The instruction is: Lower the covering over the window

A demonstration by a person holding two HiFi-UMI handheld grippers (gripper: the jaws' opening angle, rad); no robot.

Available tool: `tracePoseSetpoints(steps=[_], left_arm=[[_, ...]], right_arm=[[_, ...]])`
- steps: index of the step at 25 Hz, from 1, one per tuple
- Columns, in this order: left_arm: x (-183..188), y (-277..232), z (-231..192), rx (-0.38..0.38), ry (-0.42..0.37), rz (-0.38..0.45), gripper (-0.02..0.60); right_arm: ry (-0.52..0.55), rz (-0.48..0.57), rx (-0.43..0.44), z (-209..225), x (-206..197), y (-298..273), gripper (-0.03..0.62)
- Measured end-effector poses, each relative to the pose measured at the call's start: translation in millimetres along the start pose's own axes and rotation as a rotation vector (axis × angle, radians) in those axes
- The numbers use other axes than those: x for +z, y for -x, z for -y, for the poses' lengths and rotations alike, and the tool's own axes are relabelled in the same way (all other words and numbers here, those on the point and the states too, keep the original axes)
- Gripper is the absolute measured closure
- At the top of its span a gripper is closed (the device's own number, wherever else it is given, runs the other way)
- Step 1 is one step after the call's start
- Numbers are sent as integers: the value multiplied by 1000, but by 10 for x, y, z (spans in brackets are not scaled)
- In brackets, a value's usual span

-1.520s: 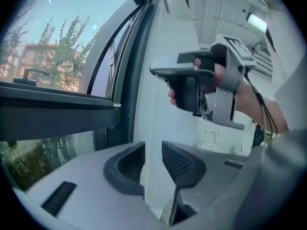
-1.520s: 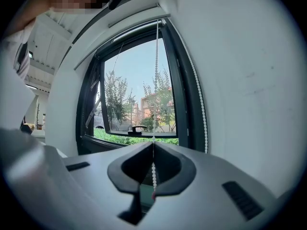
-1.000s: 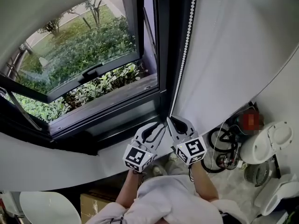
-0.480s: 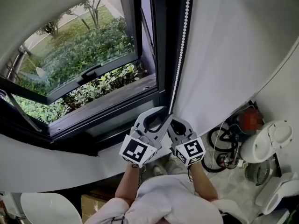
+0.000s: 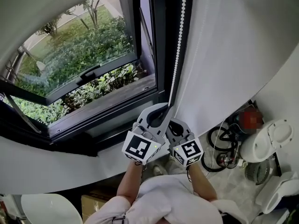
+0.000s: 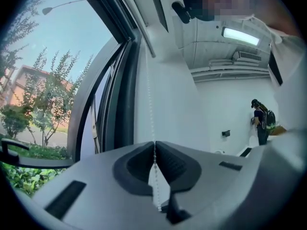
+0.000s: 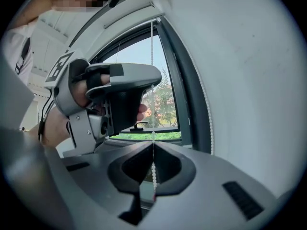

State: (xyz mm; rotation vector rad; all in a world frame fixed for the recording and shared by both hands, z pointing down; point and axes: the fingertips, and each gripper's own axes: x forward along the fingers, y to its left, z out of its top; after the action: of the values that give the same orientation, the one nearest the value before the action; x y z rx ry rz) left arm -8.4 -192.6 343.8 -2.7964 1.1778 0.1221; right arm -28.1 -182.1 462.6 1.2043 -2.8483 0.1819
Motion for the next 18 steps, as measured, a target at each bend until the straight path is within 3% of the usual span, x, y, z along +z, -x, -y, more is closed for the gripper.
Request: tracePoseSetpoints(steps=[18], left_arm=[[-918, 32, 12, 16, 111, -133, 563]], right_arm=[[-51, -185, -6, 19, -838, 37, 594]])
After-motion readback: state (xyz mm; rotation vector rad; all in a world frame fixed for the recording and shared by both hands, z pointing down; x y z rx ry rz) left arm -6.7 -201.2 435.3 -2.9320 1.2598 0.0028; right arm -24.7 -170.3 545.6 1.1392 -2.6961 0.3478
